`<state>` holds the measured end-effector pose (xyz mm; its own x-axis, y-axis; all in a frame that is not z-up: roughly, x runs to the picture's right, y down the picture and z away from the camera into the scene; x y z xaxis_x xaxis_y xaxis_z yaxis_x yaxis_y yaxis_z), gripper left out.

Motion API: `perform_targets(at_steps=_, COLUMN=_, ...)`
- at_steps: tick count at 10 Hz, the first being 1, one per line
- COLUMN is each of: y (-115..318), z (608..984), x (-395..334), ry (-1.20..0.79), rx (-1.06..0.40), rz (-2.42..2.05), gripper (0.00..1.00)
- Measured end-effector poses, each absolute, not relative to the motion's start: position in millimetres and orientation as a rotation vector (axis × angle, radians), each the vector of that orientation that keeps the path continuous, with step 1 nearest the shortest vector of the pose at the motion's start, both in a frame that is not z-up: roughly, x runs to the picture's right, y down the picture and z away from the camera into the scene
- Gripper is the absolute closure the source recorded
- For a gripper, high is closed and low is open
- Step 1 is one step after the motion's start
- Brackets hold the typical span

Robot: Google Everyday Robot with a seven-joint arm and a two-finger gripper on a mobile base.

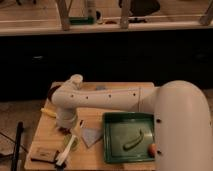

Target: Place brush in plastic cup

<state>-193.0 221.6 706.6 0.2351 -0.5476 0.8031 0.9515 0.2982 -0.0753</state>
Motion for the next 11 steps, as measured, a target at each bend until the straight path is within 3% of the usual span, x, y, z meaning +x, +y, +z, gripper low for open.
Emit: perform_targets(at_steps=11, y=214.7, z=707.4, x=-190.7, ry=-0.787, rx=-0.663, rz=-1.118, gripper=0.20)
